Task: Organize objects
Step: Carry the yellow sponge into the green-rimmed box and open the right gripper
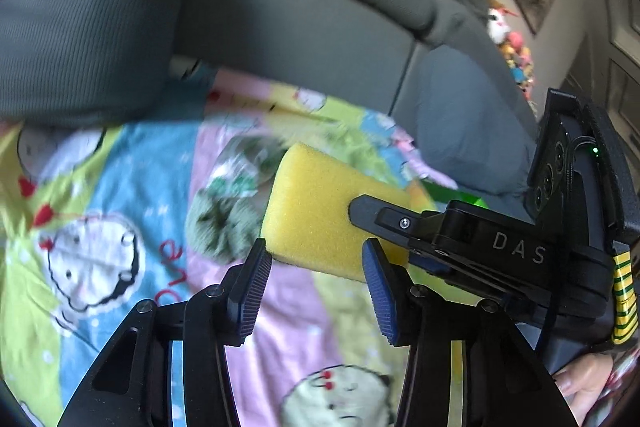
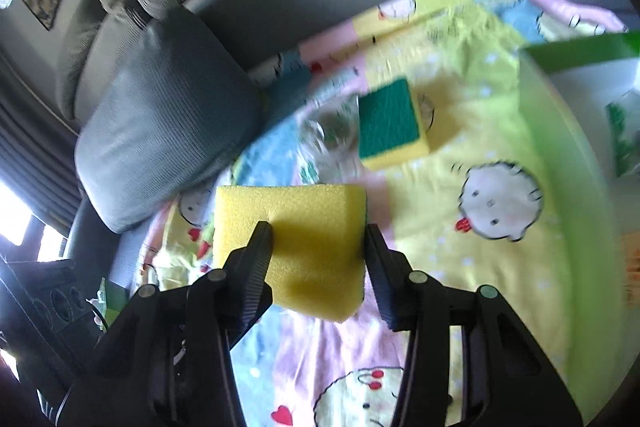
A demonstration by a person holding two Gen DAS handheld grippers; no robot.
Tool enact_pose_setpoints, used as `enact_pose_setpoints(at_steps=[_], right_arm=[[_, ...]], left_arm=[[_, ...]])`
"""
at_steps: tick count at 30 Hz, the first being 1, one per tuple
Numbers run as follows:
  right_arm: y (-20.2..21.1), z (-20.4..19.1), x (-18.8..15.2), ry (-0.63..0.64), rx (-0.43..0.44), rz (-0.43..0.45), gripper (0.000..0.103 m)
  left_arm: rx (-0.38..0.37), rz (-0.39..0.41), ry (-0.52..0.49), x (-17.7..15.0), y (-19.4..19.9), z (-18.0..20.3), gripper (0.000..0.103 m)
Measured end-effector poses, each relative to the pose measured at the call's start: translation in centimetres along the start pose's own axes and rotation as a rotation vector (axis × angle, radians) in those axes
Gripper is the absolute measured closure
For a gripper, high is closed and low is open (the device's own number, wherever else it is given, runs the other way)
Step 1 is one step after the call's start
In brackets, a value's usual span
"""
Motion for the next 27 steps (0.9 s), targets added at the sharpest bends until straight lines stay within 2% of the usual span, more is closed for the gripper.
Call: enact_pose_setpoints(at_steps=[4,6,8,10,13,18,21,27], right_arm=[[3.9,0.5,0.5,-0.016,0.013,0.085,0.057],[5.8,0.9,0.5,-0.033,-0.009,0.133,0.057],[7.6,1.6,0.8,-0.044,-0.047,0.174,0.058],[9.2,2.9,1.0,-0.083,-0.063,0.208,0.059],[11.3,5.5,1.0,-0.159,-0.091,0.257,0.059],[13.2,8.8,0.5,-0.265,-0.126,0.287,0.059],[14.1,10.2,0.1,-0.307,-0.171,0.298,0.059],[14.7,11.6,-0.1,-0.338,-0.260,0.304,0.058]], left_arm=[[-0.072,0.048,-0.023,0.7,1.2,2.5,0.055],[-0.114,0.059,-0.078,1.2,1.4,4.5,0.055],[-0.145,0.061,-0.179,1.7,1.3,7.1,0.055],[-0.189,0.040,-0.225,1.7,0.6,8.9,0.055],[-0.246,-0.022,-0.241,1.9,-1.1,10.8,0.055],[-0.295,-0.063,-0.289,1.3,-3.2,14.0,0.055],[-0.339,-0.090,-0.275,0.6,-4.4,14.7,0.055],[-0.373,-0.141,-0.236,-0.4,-5.7,15.4,0.055]])
Point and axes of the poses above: each gripper's, at about its wrist camera, not at the fingertips, and y roughly against the way its jaws point, z to its right, x to its top, the point moved 1 cm from there along -y, roughly the way its jaws point, and after that the axes turned 3 degrees about x, right-handed, at the moved point
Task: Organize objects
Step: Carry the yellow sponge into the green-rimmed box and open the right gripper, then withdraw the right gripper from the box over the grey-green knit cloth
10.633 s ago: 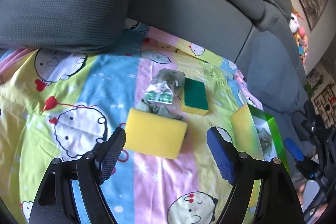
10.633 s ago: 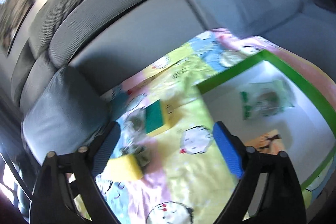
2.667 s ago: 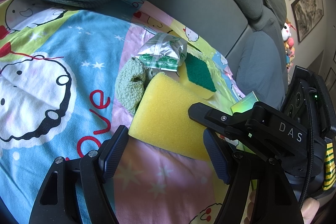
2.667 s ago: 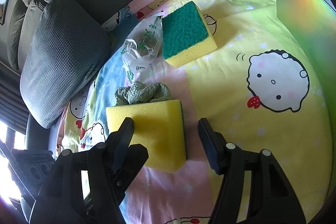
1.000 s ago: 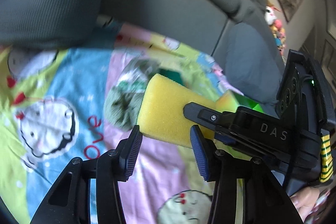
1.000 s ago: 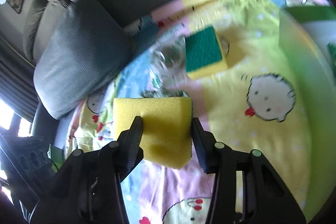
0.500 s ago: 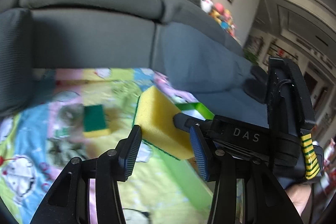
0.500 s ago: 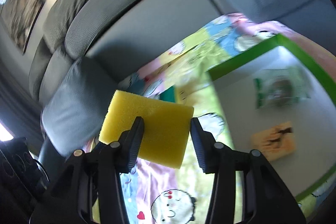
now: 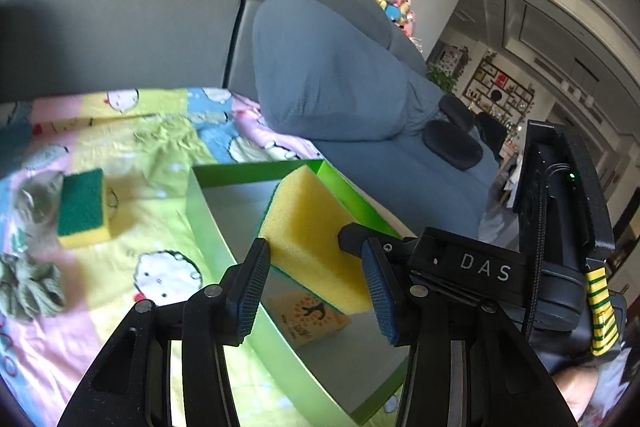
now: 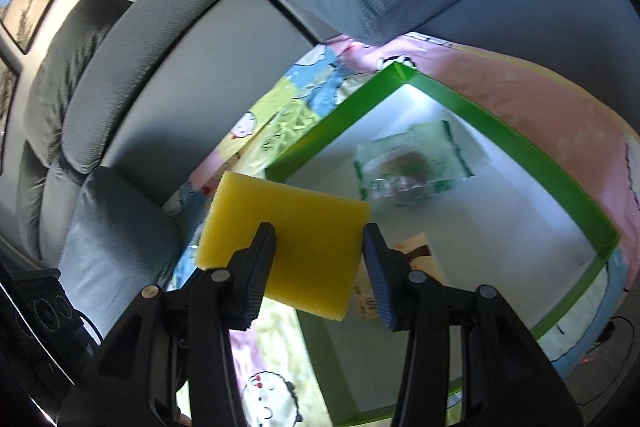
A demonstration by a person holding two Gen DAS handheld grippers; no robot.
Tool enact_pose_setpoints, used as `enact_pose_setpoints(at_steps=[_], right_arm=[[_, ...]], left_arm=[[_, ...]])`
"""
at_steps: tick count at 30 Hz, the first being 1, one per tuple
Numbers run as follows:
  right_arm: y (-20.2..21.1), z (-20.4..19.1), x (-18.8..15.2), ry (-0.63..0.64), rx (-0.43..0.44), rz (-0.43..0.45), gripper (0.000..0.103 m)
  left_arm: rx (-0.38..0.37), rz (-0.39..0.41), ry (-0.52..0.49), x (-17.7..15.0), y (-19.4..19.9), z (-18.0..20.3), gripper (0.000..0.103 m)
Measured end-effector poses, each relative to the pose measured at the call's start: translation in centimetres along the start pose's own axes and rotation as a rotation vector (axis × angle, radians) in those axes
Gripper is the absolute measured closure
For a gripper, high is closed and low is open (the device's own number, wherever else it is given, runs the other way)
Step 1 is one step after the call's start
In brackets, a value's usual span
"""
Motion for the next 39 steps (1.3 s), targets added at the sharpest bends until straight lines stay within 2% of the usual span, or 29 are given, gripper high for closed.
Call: enact_pose_setpoints(at_steps=[4,8,10,12,17,19,21,22,23,27,32,36,39], right_arm=[[-0.1,0.6,0.0,-0.022,-0.061,0.006,0.058],[-0.1,1.0,-0.2,-0.040,-0.092,0.010,0.058],[-0.2,0.9,-0.3,-0.042,-0.113,0.013,0.054],[0.0,0.7,-0.5,-0.040,-0.140,0.029,0.040],[0.4,-0.2,-0.7,-0.024,-0.161,0.066,0.039],[0.6,-0.9,-0.8,-0.002,-0.154,0.076,0.038],[0.9,-1.6,-0.9,0.026,-0.140,0.096,0.035],[1.1,-2.0,-1.0,0.040,-0.129,0.105,0.035],[1.2,-2.4,-1.0,0.052,-0.116,0.115,0.034],[1.3,-4.3,-1.1,0.104,-0.054,0.130,0.027],[0.6,-7.2,-2.2,0.163,0.001,0.115,0.022],[-0.6,-9.6,-3.4,0.228,0.064,0.065,0.021],[-1.5,-11.1,-4.2,0.267,0.079,0.044,0.021]], left_arm=[[-0.037,-0.037,0.047,-0.7,-0.8,-0.5,0.055],[-0.016,-0.078,0.063,-1.3,-1.0,-0.9,0.055],[-0.034,-0.079,0.077,-1.5,-0.6,-1.1,0.055],[-0.052,-0.074,0.090,-1.5,0.0,-1.4,0.055],[-0.011,-0.047,0.078,-1.4,1.5,-1.9,0.055],[0.018,-0.029,0.065,-1.3,2.3,-2.2,0.054],[0.061,0.007,0.062,-1.1,3.6,-2.9,0.045],[0.073,0.019,0.063,-1.1,4.0,-3.3,0.036],[0.100,0.044,0.072,-1.0,4.9,-3.9,0.034],[0.208,0.109,0.119,-0.8,7.1,-6.6,0.034],[0.306,0.164,0.205,-0.9,9.4,-10.4,0.034],[0.424,0.163,0.237,-1.2,10.2,-12.8,0.034],[0.464,0.159,0.256,-1.5,10.5,-14.0,0.034]])
Point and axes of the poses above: each gripper's, at about its wrist camera, not at the fingertips, and y roughly against the way its jaws point, z to its right, x to its top, the point moved 1 cm from there along -y, roughly the way its jaws point, and after that the axes turned 3 degrees about x, right-handed, at the moved point
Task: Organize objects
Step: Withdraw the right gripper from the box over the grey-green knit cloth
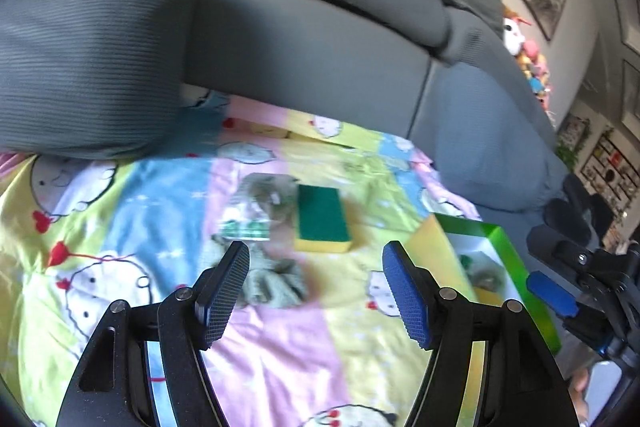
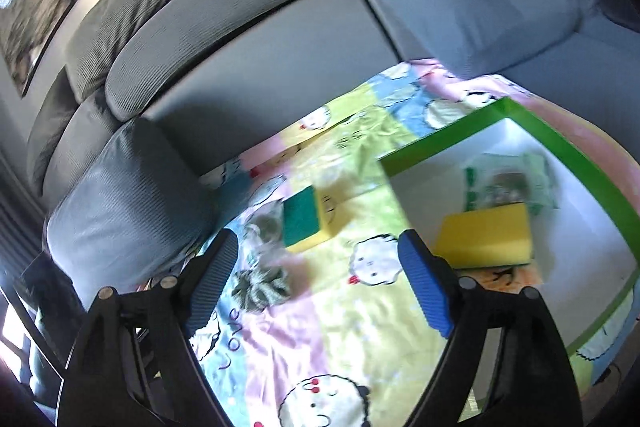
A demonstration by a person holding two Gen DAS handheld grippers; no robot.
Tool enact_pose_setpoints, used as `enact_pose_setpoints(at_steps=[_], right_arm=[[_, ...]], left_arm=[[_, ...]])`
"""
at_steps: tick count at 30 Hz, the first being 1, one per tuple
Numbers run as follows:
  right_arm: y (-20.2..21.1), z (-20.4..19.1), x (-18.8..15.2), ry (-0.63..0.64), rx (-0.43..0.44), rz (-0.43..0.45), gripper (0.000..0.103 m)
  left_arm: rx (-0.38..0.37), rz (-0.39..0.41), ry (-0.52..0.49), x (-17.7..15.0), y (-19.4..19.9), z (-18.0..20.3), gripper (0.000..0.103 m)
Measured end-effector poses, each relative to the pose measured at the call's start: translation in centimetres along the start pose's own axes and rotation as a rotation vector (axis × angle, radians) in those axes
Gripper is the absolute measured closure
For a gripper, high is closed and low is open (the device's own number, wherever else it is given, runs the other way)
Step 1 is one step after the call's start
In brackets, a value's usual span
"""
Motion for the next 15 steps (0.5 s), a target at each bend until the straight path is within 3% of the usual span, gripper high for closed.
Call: enact_pose_setpoints(at_steps=[3,8,15], right_arm=[[-1.1,-1.4,-0.6,0.028,0.032,-0.032,0.021],[-3.4,-3.1,-1.5,0.048,0.085,-0.101,0.021],[-6.4,-4.2,-2.2,0.056,0.099,-0.160,0.021]], left_arm=[[-0.001,-0.013,0.039,0.1,-0.5,-1.4,0.034],[0.066,-0.039,0.055,0.2,-1.2,-3.4,0.034],[0.051,-0.087,0.120,-0.1,-2.3,-6.0,0.034]])
Point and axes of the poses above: each gripper's, at about its wrist camera, not at the fingertips, and y roughly against the way its jaws point, z to its right, x to its top, the point moved 1 cm from there along -y, roughly the way its jaws point, and after that the axes turned 3 degrees about x, right-handed, at the moved point
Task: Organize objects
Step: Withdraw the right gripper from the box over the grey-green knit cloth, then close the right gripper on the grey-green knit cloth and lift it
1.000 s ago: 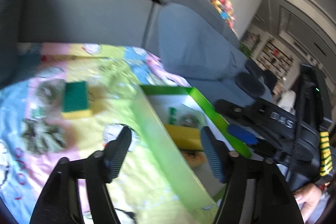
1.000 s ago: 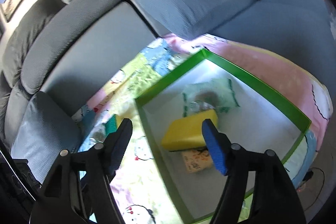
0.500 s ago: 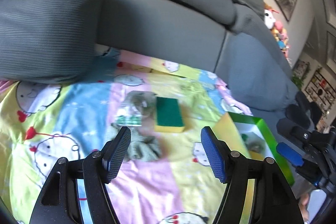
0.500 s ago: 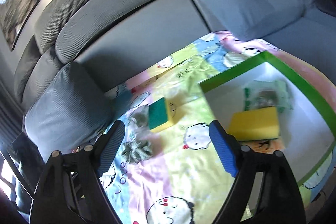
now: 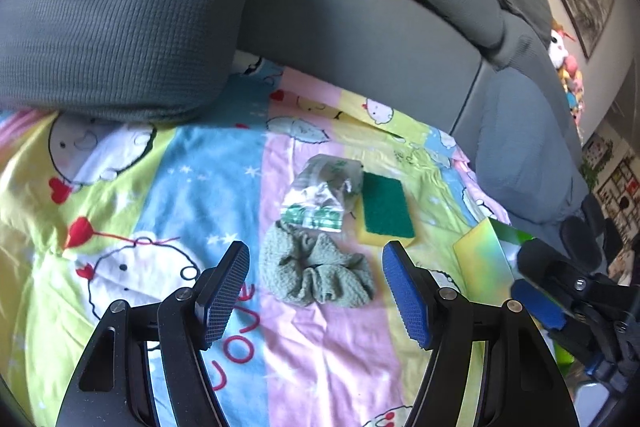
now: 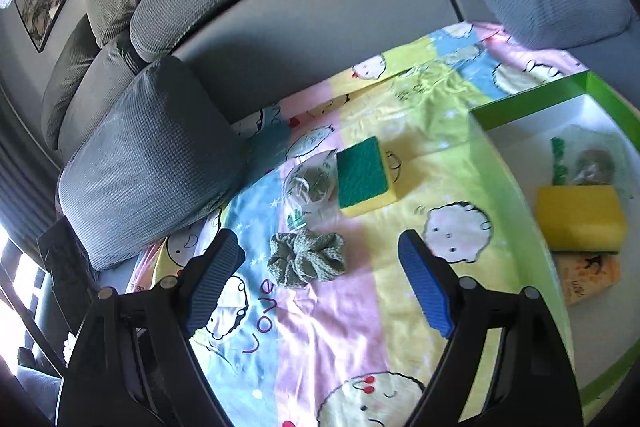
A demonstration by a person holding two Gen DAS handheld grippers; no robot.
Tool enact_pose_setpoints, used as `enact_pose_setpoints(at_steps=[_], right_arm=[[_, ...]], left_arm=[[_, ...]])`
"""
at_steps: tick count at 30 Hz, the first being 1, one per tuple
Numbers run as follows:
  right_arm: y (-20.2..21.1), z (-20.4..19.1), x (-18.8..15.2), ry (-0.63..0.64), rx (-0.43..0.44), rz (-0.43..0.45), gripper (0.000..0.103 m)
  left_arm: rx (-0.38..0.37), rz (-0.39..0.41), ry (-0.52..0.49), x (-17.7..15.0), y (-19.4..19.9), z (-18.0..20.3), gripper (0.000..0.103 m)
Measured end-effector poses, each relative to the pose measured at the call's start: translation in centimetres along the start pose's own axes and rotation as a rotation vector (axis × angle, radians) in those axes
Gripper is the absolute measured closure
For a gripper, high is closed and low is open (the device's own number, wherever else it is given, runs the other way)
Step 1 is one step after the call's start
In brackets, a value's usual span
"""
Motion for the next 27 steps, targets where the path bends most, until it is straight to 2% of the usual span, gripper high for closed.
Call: enact_pose_setpoints(at_steps=[6,9,11,16,20,24,27], right_arm=[[-4.5,-0.7,0.6,0.037,-0.003,-0.065,0.021],[-7.1,-0.7,0.5,0.067,-0.030,-0.089,0.021],[-8.5,-0.5,0.2,0.084,-0.044,-0.108,0.022],[-11.1,0.0,-0.5,0.025,0.057,-0.170,0.024],[-12.5,0.3,-1.1,-0.003,0.070,-0.207,0.029],[-13.5,0.9,-1.5,-0.036,0.076,-0.227,0.034],[-13.8,1.6,-1.4,-0.056,0.060,-0.236,0.037]], left_arm=[[-0.055,-0.070,0.106,-0.3,-2.0,-2.2,0.034],[-0.038,-0.092,0.124,-0.4,-2.9,-2.7,0.034],[0.000,-0.112,0.116,-0.6,-3.6,-2.9,0.034],[-0.013,-0.153,0.119,-1.1,-4.8,-3.3,0.034],[0.010,-0.179,0.102,-1.5,-5.5,-3.3,0.034],[-0.025,-0.210,0.123,-2.0,-6.3,-3.6,0.034],[-0.038,-0.202,0.132,-1.9,-6.3,-3.7,0.034]])
Point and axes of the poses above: each gripper's, at about its wrist camera, not at the fingertips, and y roughly against the way its jaws point, z to its right, x to its top, the point moved 1 cm from there along -y, roughly the way its jaws point, and after that the axes turned 3 degrees about x, right-handed, at the moved point
